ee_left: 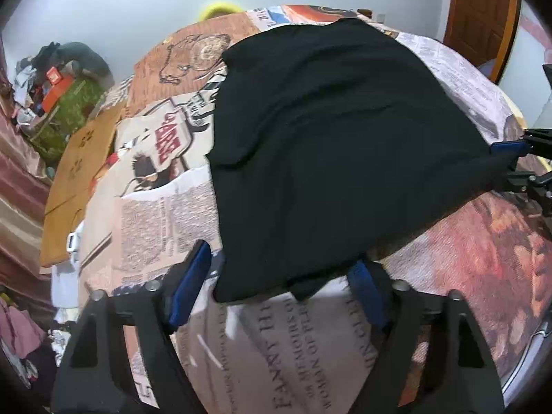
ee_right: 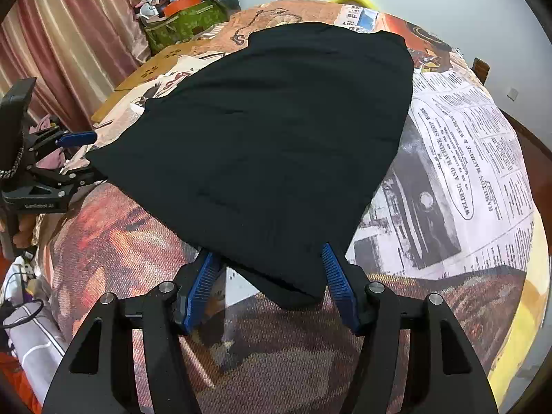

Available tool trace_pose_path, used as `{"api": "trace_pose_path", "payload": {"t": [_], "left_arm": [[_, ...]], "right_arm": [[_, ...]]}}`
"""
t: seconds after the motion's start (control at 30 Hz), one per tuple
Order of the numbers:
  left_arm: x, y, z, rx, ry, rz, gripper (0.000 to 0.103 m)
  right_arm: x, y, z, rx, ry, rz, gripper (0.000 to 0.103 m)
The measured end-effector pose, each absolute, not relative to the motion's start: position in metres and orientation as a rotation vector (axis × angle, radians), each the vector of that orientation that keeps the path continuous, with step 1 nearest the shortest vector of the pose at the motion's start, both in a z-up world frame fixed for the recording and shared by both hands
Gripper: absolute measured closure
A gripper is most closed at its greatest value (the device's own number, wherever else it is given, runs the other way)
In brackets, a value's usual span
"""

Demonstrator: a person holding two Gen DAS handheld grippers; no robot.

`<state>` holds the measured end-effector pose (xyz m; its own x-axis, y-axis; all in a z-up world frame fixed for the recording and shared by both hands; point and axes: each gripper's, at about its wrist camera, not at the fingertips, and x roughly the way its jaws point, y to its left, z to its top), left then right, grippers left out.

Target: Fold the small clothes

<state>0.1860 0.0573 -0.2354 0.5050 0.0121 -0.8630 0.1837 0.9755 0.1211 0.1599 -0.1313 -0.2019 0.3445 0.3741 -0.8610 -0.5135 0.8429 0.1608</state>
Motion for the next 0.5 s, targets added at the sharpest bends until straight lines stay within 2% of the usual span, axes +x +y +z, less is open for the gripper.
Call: {"api": "trace_pose_path", "payload": {"t": [0.03, 0.07, 0.1, 0.13, 0.23, 0.3, 0.5], "left_arm": [[0.186, 0.056, -0.235, 0.184, 1.044, -0.133, 0.059], [0.187, 0.054, -0.235, 0.171, 1.049, -0.149, 0.067], [0.187, 0.05, -0.235, 0.174, 1.048, -0.149, 0.075], [0.186, 0.047, -0.235, 0.185, 1.043, -0.14, 0.079], [0.188, 0.042, -0.233, 0.195, 1.035, -0.121, 0.086], [0.188, 0.043, -0.224, 0.18, 1.016, -0.12, 0.088], [0.192, 0.049, -0.181, 0.146, 0.917, -0.133, 0.09]], "right_arm": [[0.159, -0.131, -0.201, -0.153, 1.069, 0.582, 0.047], [0.158, -0.131, -0.2, -0.162, 1.063, 0.585, 0.049], [0.158, -0.132, -0.199, -0.168, 1.055, 0.587, 0.058], [0.157, -0.131, -0.198, -0.175, 1.047, 0.587, 0.068], [0.156, -0.132, -0.197, -0.182, 1.034, 0.588, 0.084], [0.156, -0.133, -0.194, -0.168, 1.026, 0.599, 0.091], [0.152, -0.14, -0.162, -0.126, 0.918, 0.596, 0.094]]}}
